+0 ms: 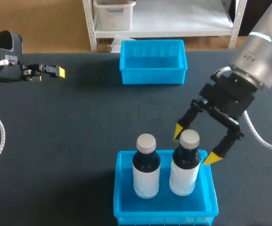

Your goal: Pick up the bottle, and place it in the far bin if it is heavy, or in the near bin if it is light.

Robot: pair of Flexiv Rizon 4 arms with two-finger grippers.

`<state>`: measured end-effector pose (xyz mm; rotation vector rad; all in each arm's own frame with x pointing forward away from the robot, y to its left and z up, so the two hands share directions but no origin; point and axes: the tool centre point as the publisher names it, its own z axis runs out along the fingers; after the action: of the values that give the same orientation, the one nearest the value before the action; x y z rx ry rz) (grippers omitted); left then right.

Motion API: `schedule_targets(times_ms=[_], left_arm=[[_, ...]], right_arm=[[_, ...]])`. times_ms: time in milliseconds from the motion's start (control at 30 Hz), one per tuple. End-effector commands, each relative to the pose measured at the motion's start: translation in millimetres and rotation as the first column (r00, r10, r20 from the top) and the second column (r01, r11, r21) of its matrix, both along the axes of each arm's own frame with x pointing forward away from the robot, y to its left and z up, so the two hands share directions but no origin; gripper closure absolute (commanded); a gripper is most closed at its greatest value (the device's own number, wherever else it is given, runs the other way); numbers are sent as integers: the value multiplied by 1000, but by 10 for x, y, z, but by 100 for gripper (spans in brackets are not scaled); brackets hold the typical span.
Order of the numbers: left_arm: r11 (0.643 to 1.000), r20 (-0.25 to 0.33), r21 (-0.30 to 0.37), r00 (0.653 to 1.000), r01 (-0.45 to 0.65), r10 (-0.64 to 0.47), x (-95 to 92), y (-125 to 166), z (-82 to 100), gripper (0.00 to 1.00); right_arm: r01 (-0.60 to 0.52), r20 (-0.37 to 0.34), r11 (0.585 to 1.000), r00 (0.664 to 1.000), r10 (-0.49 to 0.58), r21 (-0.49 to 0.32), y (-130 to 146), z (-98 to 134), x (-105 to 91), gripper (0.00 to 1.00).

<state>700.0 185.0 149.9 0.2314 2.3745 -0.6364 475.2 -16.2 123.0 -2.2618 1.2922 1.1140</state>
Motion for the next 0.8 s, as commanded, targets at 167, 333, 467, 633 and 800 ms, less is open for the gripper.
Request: schedule_targets(times_ms=[167,333,467,633,800], left_arm=[[1000,0,0,1000,0,0,0,0,0,0],[1000,0,0,1000,0,0,0,0,0,0],[1000,0,0,1000,0,0,0,0,0,0],[1000,0,0,1000,0,0,0,0,0,0],[1000,0,0,1000,0,0,0,0,0,0]], right_arm=[[312,-66,948,947,-316,-57,-584,-9,523,0],[573,-144,814,802,-580,-93,-763,-125,983,0],[660,-211,746,720,-661,-86,-809,-165,1261,0],[716,-275,692,650,-709,-92,-818,-171,1507,0],[777,-282,610,556,-782,-157,-827,-138,1691,0]])
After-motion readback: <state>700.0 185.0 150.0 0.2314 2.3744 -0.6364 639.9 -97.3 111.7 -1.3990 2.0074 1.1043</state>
